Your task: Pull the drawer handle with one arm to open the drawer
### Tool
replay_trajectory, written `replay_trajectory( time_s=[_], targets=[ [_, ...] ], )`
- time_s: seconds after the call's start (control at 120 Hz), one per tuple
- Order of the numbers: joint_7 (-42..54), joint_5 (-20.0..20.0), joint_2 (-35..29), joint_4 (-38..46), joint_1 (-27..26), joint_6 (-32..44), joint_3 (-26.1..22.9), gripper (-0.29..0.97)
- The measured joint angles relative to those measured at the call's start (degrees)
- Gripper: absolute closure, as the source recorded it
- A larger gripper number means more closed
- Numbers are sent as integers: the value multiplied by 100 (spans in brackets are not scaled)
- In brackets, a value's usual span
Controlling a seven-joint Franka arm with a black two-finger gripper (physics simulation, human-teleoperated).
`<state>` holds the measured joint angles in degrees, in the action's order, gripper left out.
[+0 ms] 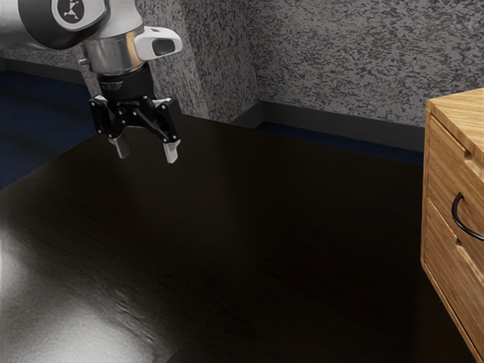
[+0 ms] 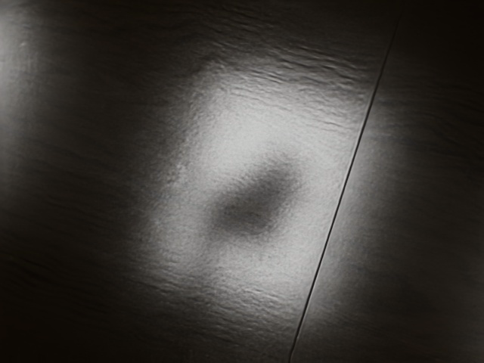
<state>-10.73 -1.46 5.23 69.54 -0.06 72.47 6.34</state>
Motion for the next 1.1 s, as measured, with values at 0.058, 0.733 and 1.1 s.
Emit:
replay_trajectory(
  time_s=[0.058, 0.733, 1.1],
  targets=[
    [-7, -6, 0, 0, -6, 1, -1, 0],
    [-1350, 211, 575, -671, -620, 470, -801, 0],
    [-2992, 476, 676, 50, -1060, 1581, -755, 0]
  ],
)
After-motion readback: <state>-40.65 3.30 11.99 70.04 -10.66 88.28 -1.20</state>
